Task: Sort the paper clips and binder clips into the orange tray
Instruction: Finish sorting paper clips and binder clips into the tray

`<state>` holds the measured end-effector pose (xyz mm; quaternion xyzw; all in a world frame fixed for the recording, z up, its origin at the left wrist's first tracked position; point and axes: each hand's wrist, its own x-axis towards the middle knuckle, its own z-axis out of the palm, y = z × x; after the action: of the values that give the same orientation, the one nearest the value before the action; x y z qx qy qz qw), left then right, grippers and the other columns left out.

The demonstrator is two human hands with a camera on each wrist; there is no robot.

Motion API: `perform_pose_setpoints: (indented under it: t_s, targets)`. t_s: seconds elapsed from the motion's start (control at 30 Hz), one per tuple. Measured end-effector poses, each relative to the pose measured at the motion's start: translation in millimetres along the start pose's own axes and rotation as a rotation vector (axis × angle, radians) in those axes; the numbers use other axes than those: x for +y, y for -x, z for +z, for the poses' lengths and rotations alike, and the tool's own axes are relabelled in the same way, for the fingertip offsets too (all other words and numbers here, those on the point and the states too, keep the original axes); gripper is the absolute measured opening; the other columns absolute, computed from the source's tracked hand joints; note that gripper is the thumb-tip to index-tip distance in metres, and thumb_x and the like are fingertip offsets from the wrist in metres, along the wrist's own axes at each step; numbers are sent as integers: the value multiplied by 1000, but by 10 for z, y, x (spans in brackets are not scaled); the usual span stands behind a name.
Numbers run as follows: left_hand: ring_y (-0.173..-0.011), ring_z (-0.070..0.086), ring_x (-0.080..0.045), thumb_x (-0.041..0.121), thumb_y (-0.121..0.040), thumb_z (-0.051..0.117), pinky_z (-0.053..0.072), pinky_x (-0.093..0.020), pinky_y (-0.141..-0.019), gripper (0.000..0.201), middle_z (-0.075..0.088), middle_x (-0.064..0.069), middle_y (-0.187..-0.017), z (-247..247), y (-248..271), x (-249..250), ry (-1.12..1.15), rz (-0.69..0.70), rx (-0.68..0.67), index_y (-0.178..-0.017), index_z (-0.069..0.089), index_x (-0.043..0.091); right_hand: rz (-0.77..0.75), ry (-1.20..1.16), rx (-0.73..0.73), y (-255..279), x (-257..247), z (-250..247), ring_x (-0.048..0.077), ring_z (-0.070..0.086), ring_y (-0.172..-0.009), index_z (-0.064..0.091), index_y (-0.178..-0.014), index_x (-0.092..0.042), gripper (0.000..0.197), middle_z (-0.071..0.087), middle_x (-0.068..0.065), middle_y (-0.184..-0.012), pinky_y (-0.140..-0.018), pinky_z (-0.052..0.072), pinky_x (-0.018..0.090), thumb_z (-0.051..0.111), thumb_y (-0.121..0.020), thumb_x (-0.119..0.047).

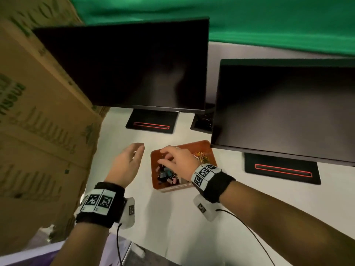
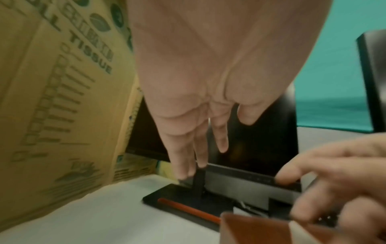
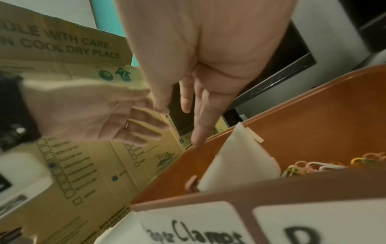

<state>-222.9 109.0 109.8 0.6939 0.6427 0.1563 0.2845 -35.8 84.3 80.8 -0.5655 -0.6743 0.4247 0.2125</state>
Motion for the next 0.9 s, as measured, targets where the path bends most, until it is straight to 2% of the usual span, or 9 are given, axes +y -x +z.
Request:
perform_pose_setpoints:
  t_s: [0.1, 0.17, 0.23, 0.3, 0.37, 0.43, 0.53, 0.73, 0.9]
  targets:
    - [-121, 45, -27, 38, -96, 38, 35, -42, -104, 37, 47, -10, -131, 99, -11, -386, 1, -40, 83, -127, 47, 20, -66, 11, 103, 147, 140, -168, 7, 61, -87, 55, -113, -25, 25, 64, -7, -100, -81, 55, 29, 47, -94, -38]
    - [-130, 34, -34, 40, -95, 40, 26, -48, -110, 44, 37, -17, -140, 266, 7, -681, -44, -140, 88, -133, 41, 19, -55, 67, 197, 315, 340, -324, 2, 53, -65, 54, -96, -25, 16, 57, -11, -77, -65, 52, 26, 46, -94, -38]
    - [-137, 19, -37, 50, -92, 38, 18, -51, -113, 56, 24, -19, -149, 455, 55, -919, -107, -287, 15, -140, 30, 22, 21, 98, 283, 540, 623, -462, 3, 42, -48, 49, -82, -21, 20, 46, -9, -57, -51, 43, 26, 48, -93, -39]
    - [-141, 9, -36, 65, -85, 30, 16, -54, -113, 73, 11, -15, -154, 647, 125, -1074, -216, -404, -123, -145, 16, 25, 126, 135, 327, 790, 958, -546, 4, 41, -46, 47, -77, -20, 24, 42, -10, -51, -50, 36, 23, 53, -90, -40]
    - [-142, 0, -36, 70, -83, 28, 15, -61, -111, 82, -5, -14, -155, 814, 222, -1100, -312, -457, -277, -146, 2, 25, 184, 249, 251, 997, 1257, -534, 3, 45, -55, 47, -79, -28, 21, 46, -13, -62, -56, 42, 26, 57, -85, -45]
    - [-141, -12, -38, 76, -80, 25, 9, -64, -109, 90, -24, -16, -152, 950, 320, -1085, -410, -449, -379, -144, -13, 26, 235, 353, 71, 1126, 1453, -447, 7, 54, -78, 52, -96, -34, 18, 51, -14, -87, -72, 47, 28, 59, -84, -46]
    - [-136, -27, -38, 80, -77, 22, -2, -63, -109, 95, -41, -13, -143, 990, 378, -1052, -461, -466, -456, -139, -28, 28, 267, 373, -82, 1163, 1571, -276, 15, 51, -107, 56, -121, -27, 39, 51, -4, -117, -95, 44, 30, 64, -84, -36]
    - [-135, -30, -38, 81, -76, 22, -3, -64, -108, 96, -45, -12, -141, 941, 363, -1011, -431, -483, -520, -137, -31, 29, 307, 343, -47, 1040, 1554, -62, 18, 50, -105, 68, -99, -21, 15, 49, -3, -105, -95, 42, 29, 61, -88, -28]
    - [-135, -29, -38, 81, -76, 22, -2, -64, -109, 96, -44, -12, -141, 922, 381, -977, -422, -493, -535, -137, -31, 29, 298, 443, -127, 1027, 1557, -40, 19, 53, -102, 65, -100, -20, 17, 51, 0, -114, -93, 44, 30, 54, -91, -30]
